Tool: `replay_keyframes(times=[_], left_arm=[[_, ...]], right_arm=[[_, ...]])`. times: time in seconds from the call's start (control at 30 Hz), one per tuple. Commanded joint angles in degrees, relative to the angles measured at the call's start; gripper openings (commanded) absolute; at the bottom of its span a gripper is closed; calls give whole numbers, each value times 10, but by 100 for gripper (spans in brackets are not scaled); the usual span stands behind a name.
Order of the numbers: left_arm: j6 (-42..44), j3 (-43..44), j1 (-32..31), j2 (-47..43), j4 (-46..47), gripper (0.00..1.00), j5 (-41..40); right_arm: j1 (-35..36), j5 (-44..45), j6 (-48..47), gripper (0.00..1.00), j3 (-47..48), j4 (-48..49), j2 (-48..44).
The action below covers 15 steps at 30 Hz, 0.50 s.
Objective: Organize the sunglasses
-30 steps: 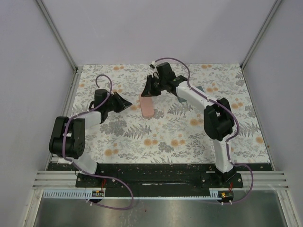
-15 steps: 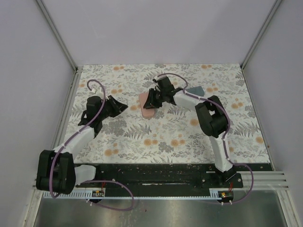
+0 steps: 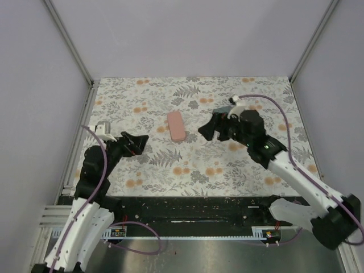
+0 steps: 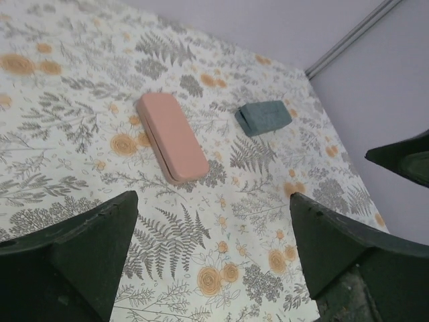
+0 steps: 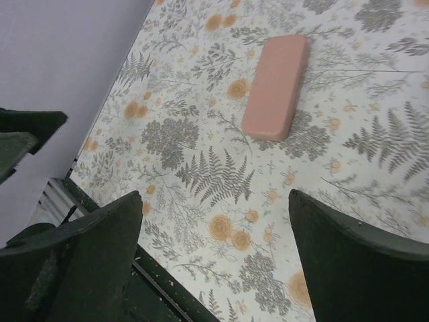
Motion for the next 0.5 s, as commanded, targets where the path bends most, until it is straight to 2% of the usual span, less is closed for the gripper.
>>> replay_keyframes(times=[0.0,0.13,0.27,0.47], left_arm=[[34,-20,-4,-150,-87,99,-45],[0,-84,-3,-268,-94,99,-42],[-38,-138,-4,-348,-78,99,-17],[-53,-153,-5,-366,-76,99,4]], right_arm=[[1,139,-26,98,-98,-26,-154],[1,201,-19,99,-184,-51,-318],[1,207,-2,99,-257,-79,-448],[1,230,24,99,-302,-108,-528]])
